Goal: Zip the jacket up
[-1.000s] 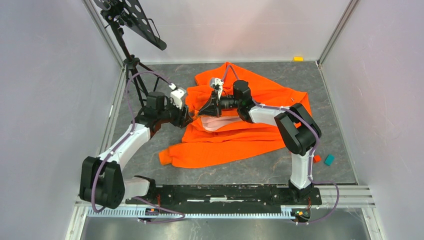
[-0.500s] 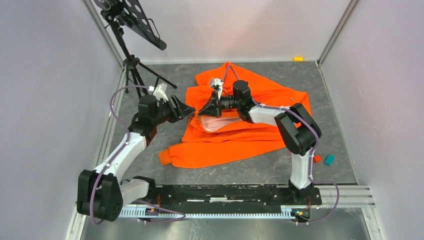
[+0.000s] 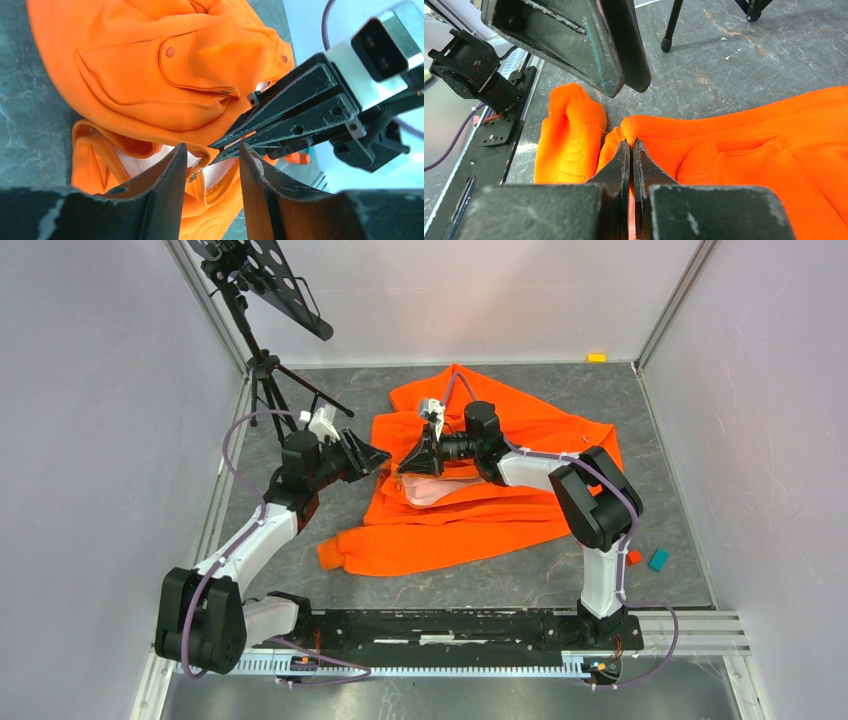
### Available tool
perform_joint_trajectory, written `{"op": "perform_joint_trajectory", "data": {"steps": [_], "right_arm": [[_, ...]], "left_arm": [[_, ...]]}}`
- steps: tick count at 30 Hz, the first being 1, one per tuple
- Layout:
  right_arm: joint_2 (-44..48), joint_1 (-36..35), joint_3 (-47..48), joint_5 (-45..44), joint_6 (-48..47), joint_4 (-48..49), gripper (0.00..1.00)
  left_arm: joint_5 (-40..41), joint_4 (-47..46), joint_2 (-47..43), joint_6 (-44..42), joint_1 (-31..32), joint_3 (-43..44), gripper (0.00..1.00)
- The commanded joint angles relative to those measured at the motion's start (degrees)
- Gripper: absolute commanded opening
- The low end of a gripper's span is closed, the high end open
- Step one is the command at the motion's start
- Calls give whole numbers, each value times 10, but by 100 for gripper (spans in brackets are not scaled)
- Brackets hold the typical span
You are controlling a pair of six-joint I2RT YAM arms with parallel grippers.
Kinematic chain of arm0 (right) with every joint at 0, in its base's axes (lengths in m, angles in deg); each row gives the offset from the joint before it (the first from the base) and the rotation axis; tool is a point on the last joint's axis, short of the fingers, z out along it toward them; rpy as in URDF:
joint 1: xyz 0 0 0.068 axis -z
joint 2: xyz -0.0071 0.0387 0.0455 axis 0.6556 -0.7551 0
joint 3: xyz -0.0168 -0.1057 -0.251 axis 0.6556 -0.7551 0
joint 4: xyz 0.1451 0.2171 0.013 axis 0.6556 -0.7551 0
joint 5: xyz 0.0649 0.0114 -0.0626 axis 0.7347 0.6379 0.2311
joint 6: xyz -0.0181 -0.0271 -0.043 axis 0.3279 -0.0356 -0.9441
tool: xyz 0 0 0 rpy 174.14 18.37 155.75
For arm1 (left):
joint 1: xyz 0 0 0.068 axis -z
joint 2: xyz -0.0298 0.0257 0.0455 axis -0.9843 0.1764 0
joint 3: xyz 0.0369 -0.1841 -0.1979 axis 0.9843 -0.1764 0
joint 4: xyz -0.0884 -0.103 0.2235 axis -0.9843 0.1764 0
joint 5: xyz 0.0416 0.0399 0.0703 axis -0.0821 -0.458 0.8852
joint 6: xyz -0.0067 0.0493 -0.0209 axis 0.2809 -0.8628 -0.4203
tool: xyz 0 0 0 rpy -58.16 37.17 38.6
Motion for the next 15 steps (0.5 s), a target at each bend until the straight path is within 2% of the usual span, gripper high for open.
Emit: {"op": "perform_joint_trajectory", "data": {"steps": [1,3,5,6,8,9,12,15], "right_arm": [[9,-2,21,1,8,10,0],[4,-2,23,13,30,31,0],[1,-2,21,13,44,45,0],[-1,-2,23,8,50,47,0],[-4,-1,25,-8,73,52,0],[-4,0,25,-18,85,58,0],[-9,1,25,-37,129,82,0],[-16,4,23,-49,170,112,0]], "left_arm": [[-70,-21,-10,-128,2,24,52],[-103,-58,-18,-138,2,8,60],[-105,-64,-24,-159,1,1,60],[-96,-46,-23,-166,1,7,53],[-84,-23,-19,-152,2,15,31],[-69,-21,-19,-130,2,13,30],[-19,-49,-30,-33,17,-24,37],[56,-37,-53,3,70,-52,40]]}}
